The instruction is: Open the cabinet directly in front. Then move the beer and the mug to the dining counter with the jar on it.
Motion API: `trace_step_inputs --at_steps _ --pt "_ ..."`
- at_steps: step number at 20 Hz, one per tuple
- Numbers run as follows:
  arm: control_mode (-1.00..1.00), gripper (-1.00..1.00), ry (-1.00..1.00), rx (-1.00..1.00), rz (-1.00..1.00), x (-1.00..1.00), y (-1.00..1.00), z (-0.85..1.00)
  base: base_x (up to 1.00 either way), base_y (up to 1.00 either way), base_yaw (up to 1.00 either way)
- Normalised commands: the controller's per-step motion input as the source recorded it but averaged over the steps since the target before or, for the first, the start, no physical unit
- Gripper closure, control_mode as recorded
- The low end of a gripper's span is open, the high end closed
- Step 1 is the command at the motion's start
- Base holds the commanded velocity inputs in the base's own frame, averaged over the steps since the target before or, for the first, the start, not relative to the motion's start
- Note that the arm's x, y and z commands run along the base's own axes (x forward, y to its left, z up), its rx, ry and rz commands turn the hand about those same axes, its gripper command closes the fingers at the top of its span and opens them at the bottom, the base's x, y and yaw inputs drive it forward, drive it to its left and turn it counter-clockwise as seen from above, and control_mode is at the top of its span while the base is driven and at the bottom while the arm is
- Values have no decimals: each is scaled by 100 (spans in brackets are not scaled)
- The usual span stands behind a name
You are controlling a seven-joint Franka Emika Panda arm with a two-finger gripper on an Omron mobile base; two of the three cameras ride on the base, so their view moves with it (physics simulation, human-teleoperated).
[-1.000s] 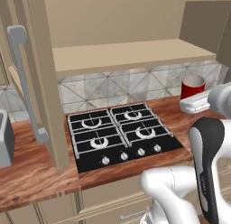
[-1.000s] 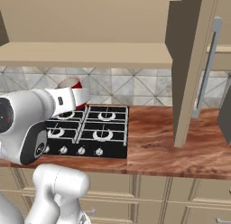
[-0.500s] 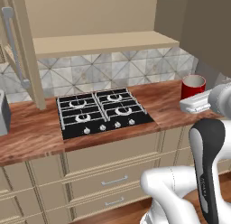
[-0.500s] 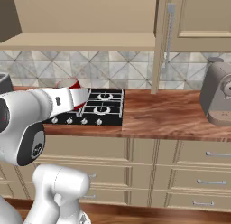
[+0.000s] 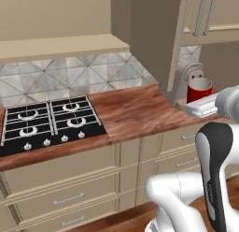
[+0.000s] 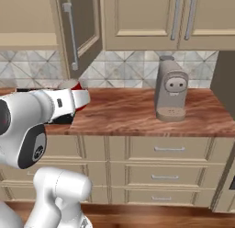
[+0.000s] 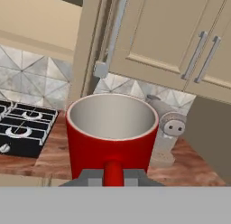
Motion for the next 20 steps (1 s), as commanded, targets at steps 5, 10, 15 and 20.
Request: trace_step_inputs --at_steps 5,10,15,20 --pt "100 100 0 0 0 0 0 0 29 -100 -6" --pt "100 100 0 0 0 0 0 0 59 -100 -7" --pt "100 100 0 0 0 0 0 0 81 -100 -7" --pt "100 100 0 0 0 0 0 0 37 -100 -5"
